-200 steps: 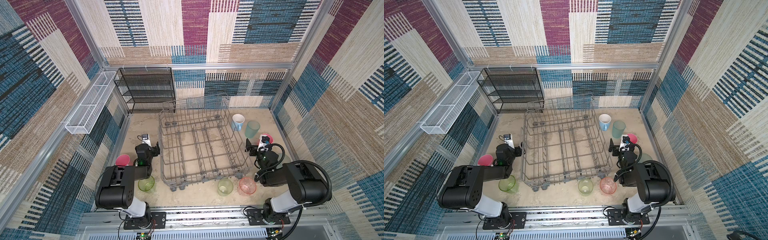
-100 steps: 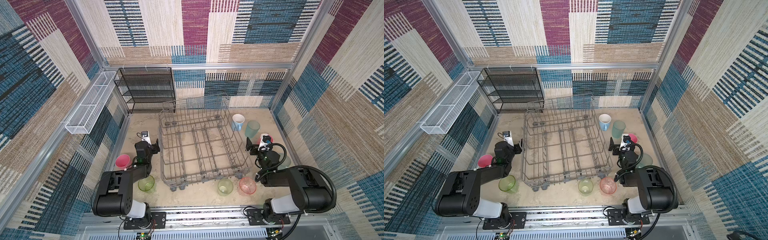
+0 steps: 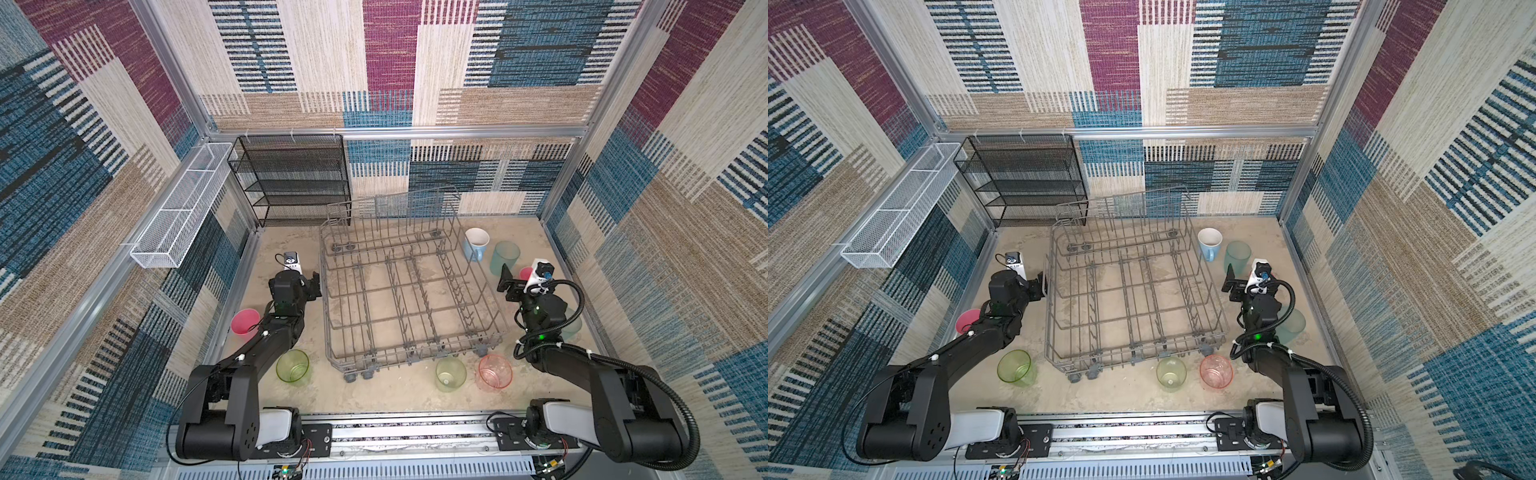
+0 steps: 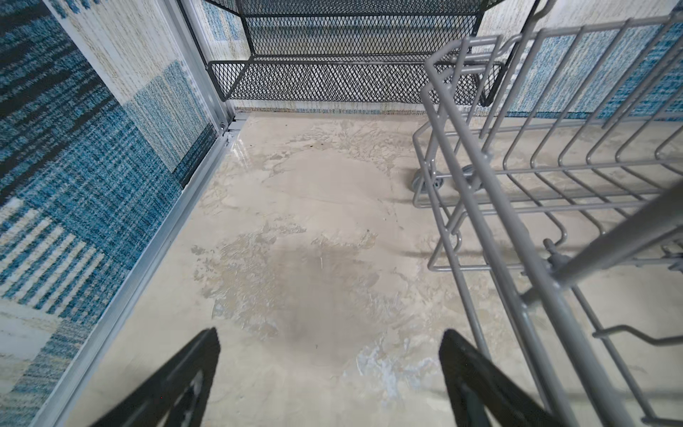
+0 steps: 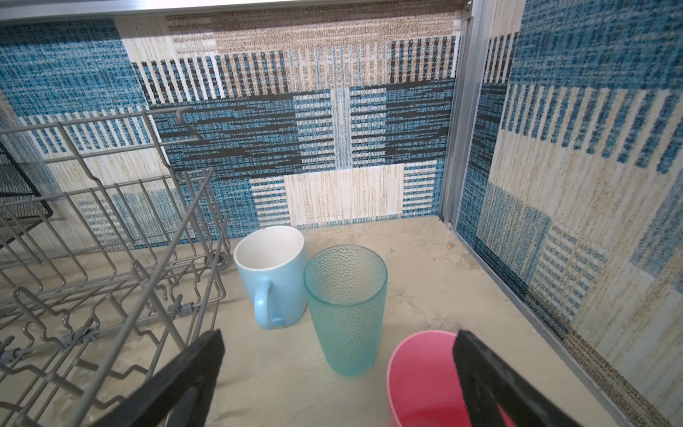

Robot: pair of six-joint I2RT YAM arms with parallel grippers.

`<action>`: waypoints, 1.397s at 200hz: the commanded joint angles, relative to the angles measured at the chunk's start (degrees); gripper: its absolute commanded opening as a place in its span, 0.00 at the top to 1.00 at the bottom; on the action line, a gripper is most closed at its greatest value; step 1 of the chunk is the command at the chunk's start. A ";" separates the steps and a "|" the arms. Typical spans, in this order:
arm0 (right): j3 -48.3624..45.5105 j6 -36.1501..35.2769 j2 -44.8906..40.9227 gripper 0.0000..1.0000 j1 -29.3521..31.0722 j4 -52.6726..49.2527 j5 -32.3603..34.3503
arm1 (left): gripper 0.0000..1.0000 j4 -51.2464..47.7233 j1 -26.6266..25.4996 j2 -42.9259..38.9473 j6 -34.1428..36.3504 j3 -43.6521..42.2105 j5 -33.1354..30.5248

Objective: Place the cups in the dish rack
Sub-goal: 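Lower the left gripper onto the pink cup while the right gripper moves over the rack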

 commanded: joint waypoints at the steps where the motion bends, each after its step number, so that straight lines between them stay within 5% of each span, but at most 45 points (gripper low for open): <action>1: 2.10 2.50 -0.91 0.00 0.02 -5.35 1.23 | 0.05 -8.74 -0.25 -0.88 -3.79 3.06 -2.86; 133: 26.89 13.17 2.96 0.03 1.06 -41.37 -0.35 | 0.08 -38.22 -0.34 -0.64 -13.15 20.02 -8.56; 189: 40.44 15.66 7.27 0.10 1.67 -57.25 -1.02 | 0.15 -54.80 -0.25 1.05 -14.63 28.82 -4.83; 279: 46.76 15.47 9.04 0.12 4.49 -61.10 -3.51 | 0.19 -74.57 0.49 5.83 -17.10 38.31 -4.06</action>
